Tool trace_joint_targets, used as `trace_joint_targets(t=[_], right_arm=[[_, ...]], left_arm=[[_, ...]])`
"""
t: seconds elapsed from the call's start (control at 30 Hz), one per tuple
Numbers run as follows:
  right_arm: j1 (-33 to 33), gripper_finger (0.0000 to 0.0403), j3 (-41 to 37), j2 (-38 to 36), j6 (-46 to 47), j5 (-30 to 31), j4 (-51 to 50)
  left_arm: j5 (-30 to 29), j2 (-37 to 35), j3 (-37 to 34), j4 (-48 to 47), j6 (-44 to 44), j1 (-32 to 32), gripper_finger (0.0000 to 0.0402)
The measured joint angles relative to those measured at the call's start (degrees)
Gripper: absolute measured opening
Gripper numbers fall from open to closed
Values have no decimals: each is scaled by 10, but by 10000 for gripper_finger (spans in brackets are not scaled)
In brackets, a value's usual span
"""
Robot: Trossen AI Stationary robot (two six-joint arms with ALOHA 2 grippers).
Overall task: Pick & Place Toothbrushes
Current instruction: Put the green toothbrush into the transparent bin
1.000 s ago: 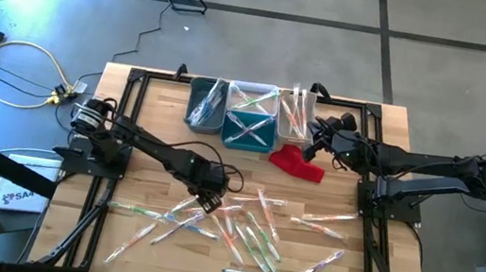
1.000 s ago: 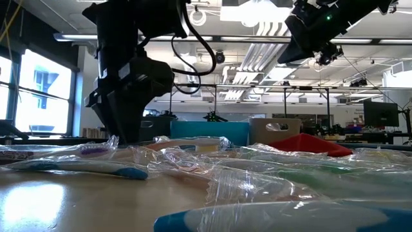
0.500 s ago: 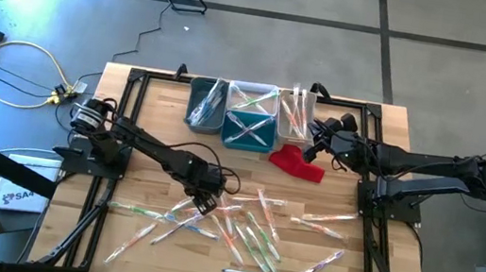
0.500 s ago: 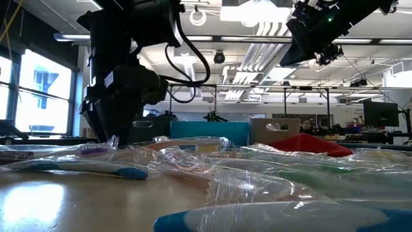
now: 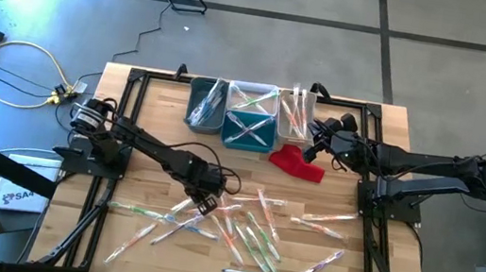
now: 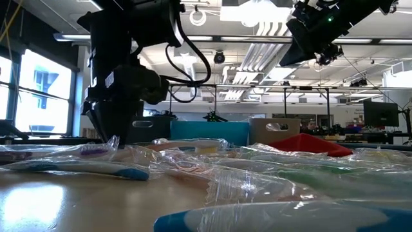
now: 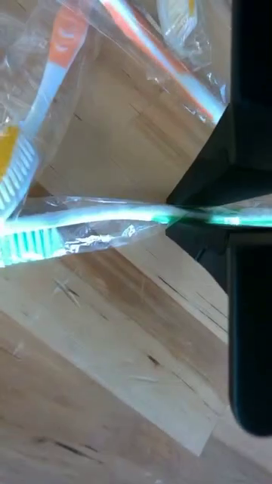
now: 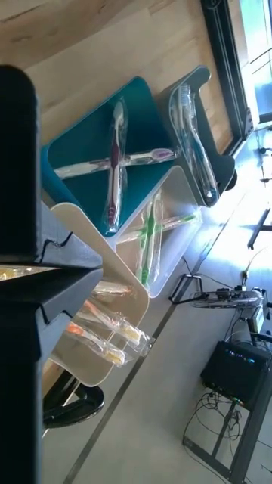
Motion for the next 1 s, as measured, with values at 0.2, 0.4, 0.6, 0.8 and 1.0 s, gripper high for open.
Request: trace_joint_targets(t=[0.2,0.4,0.6,0.8,1.0], right_arm=[[0,5,0,0,0,0,0],[0,5,0,0,0,0,0],[0,5,0,0,0,0,0],[0,5,0,0,0,0,7],[0,5,0,0,0,-36,40]], left_arm=[[1,0,1,-26,17,0,9],[1,-7,1,-101,26,0,12],[-26,-44,16,-160,58,9,12],[-63,-116,20,-137,101,50,12],[-67,-191,20,-40,175,92,12]])
